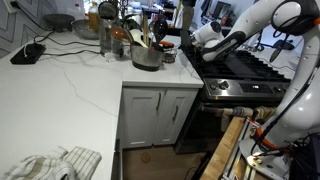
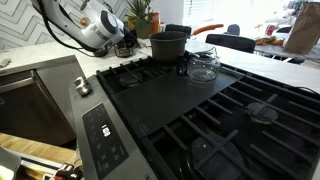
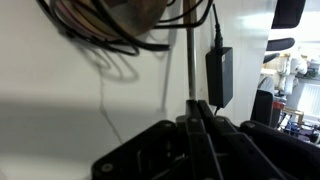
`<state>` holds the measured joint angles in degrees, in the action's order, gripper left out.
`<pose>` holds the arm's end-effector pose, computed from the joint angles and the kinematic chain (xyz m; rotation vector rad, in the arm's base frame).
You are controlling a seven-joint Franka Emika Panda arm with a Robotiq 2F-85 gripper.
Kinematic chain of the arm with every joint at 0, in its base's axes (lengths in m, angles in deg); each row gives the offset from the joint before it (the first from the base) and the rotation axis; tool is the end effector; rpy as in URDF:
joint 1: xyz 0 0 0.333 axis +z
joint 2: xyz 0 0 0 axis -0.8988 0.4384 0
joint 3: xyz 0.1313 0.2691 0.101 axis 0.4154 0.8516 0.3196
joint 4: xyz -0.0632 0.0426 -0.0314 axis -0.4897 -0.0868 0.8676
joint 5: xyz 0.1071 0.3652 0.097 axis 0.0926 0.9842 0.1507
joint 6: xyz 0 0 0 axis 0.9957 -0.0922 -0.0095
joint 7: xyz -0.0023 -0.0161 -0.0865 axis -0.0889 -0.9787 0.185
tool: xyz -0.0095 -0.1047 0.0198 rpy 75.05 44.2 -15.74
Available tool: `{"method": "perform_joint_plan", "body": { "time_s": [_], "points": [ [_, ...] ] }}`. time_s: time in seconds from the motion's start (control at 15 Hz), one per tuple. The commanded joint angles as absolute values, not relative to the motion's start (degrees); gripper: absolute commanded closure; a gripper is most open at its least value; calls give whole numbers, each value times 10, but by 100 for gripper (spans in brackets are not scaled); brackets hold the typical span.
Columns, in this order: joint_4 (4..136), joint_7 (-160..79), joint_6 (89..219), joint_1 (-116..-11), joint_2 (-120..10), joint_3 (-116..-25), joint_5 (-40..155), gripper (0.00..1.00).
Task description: Pick up one silver utensil from the utensil holder and put it on the kitchen counter
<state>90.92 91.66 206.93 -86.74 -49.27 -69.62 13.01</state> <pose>0.6077 -0.2100 0.3590 -1.3777 2.0471 -0.9219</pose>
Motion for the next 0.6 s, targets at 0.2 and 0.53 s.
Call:
{"method": "perform_joint_plan", "body": {
  "time_s": [0.2,0.53],
  "points": [
    [910,845,2160,-874,-447,-678,215,99],
    [903,846,2188,-893,-420,-661,207,99]
  ]
}}
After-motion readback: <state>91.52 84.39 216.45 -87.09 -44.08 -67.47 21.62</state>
